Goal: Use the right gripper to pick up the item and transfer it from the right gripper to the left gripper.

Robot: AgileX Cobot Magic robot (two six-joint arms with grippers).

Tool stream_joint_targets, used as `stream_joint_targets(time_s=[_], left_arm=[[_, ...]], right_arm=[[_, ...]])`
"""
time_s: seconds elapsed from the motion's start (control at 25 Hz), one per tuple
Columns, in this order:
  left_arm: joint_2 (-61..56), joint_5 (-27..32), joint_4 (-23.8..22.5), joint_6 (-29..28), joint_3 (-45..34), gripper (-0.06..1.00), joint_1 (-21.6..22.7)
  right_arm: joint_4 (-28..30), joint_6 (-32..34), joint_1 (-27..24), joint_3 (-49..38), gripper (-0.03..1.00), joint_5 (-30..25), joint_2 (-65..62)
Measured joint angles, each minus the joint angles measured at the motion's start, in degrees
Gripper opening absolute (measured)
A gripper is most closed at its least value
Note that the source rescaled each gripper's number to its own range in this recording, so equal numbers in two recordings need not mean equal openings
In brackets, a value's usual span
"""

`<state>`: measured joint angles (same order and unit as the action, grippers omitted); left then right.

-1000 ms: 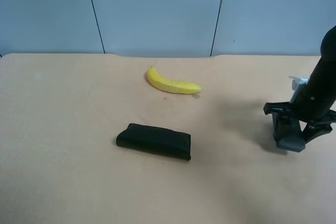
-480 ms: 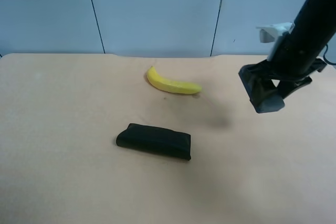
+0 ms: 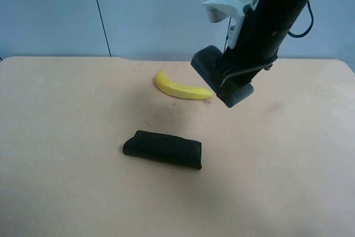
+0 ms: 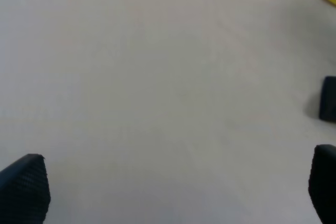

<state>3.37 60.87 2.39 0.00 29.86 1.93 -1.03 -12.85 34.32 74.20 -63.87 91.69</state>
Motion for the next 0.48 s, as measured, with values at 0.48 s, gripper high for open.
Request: stream_joint_targets(time_s=[0.48], left_arm=[[32.6,3.6,20.5,2.9,14.4,1.00,0.0]], right_arm=[[4.9,-4.5,15.6,0.0,0.00,4.1,0.0]])
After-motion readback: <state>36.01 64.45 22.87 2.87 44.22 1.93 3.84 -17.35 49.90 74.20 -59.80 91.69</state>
